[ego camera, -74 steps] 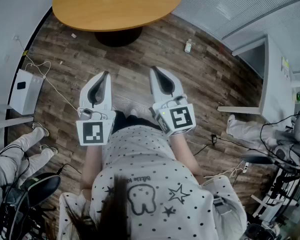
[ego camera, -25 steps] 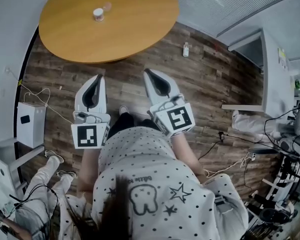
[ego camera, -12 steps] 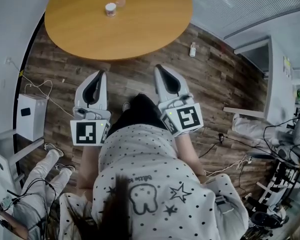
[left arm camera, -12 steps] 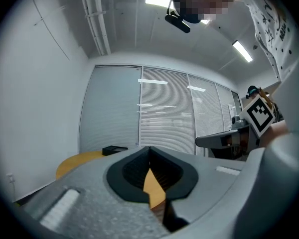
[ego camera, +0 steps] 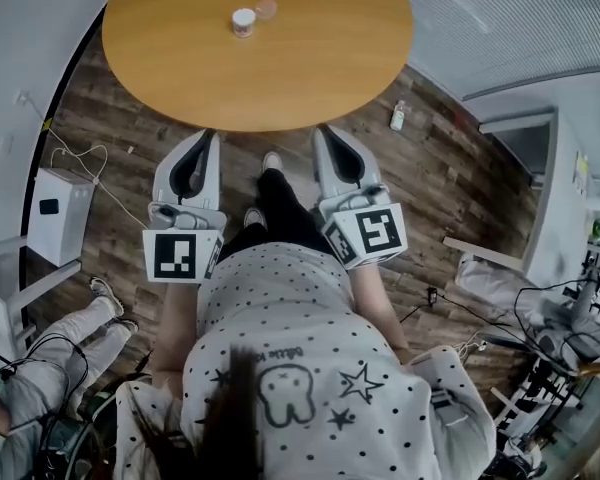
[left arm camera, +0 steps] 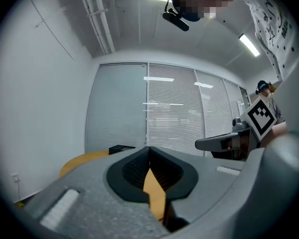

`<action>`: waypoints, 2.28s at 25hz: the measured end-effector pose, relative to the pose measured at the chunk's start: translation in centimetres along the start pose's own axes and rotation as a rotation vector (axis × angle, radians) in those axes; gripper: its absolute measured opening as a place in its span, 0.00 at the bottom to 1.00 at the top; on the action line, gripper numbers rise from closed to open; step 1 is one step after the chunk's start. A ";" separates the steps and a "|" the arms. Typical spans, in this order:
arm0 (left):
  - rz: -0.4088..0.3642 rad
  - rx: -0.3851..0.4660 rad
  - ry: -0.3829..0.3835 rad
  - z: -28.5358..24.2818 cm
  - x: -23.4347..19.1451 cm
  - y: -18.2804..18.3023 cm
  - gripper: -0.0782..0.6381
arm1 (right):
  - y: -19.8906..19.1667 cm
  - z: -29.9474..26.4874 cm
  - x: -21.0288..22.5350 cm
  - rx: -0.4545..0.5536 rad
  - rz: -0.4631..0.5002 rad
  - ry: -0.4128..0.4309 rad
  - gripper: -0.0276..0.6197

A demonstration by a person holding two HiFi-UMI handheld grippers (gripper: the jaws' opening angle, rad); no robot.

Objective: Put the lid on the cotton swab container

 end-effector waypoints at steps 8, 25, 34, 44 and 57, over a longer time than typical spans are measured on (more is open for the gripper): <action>-0.005 -0.007 0.043 -8.4 -1.6 -0.2 0.12 | 0.9 -6.8 6.8 -0.016 -0.014 0.036 0.05; -0.028 -0.056 0.138 -19.5 -5.0 -1.9 0.12 | 1.1 -17.7 16.3 -0.080 -0.044 0.105 0.05; -0.010 -0.081 0.175 -20.0 -6.0 -2.8 0.12 | 0.0 -18.5 16.9 -0.113 -0.063 0.119 0.05; -0.010 -0.071 0.141 -20.0 -7.0 -2.0 0.12 | 1.1 -18.9 15.1 -0.064 -0.096 0.136 0.05; -0.015 -0.086 0.061 -21.5 -8.7 -1.6 0.12 | 2.3 -20.2 14.8 0.003 -0.149 0.078 0.05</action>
Point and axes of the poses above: the fingertips, and each gripper's own axes: z backward along the fingers, x to its right, y out of its top, the point moved 7 cm from there along z, backward along the fingers, and after that the axes turned 5 degrees about y, right-handed, at the moved point
